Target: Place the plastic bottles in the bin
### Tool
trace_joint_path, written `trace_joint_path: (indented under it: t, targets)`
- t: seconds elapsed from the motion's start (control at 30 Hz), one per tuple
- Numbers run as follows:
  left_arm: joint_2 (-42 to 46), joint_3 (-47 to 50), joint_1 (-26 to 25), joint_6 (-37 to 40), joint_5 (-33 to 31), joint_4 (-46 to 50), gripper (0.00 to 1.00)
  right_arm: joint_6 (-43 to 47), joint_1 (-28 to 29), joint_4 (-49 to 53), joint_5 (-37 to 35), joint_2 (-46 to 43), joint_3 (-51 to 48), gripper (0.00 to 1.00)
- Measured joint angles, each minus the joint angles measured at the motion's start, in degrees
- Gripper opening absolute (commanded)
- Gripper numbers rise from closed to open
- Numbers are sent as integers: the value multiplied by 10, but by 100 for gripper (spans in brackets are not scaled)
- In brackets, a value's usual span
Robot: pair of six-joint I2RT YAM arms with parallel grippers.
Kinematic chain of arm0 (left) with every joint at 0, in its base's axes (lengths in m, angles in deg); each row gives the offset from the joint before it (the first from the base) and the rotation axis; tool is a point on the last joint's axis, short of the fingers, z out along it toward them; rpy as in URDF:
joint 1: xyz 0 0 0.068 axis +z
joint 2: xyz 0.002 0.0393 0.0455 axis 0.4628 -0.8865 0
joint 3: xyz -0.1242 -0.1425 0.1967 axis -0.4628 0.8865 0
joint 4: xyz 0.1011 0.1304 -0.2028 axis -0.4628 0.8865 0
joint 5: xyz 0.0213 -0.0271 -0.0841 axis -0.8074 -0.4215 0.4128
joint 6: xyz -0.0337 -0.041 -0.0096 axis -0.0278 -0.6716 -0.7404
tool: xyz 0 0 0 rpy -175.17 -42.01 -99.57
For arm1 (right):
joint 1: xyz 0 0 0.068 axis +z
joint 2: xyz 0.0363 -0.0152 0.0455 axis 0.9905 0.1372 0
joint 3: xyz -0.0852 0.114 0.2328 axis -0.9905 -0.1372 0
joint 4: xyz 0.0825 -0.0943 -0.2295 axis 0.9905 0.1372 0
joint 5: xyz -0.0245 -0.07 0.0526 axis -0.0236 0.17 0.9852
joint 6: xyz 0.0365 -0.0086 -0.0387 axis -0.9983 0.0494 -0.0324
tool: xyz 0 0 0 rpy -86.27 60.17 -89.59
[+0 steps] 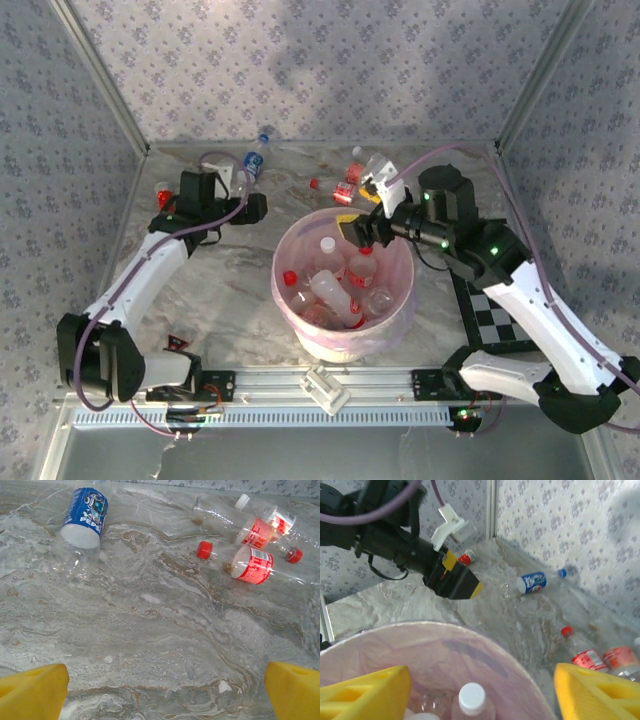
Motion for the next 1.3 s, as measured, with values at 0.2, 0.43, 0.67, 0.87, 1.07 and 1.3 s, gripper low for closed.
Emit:
trace_joint_path:
  t: [0.2,0.43,0.67,0.87,1.07,1.3]
  targets:
    - [-72,-32,31,11,5,-6,100,-12,-2,44,-11,14,7,58]
    - [-239,-159,54,52,-12,-3,100,-48,-21,73,-30,-17,-24,67]
    - [-418,-330,61,92,-51,28,100,-84,-59,97,-37,-92,-42,79]
    - [-506,-397,61,109,-73,68,99,-108,-92,117,-36,-128,-56,79]
    - [-520,-395,61,119,-91,90,74,-121,-113,119,-33,-132,-74,79]
    - [-515,-387,61,128,-102,86,48,-133,-124,119,-29,-130,-81,78]
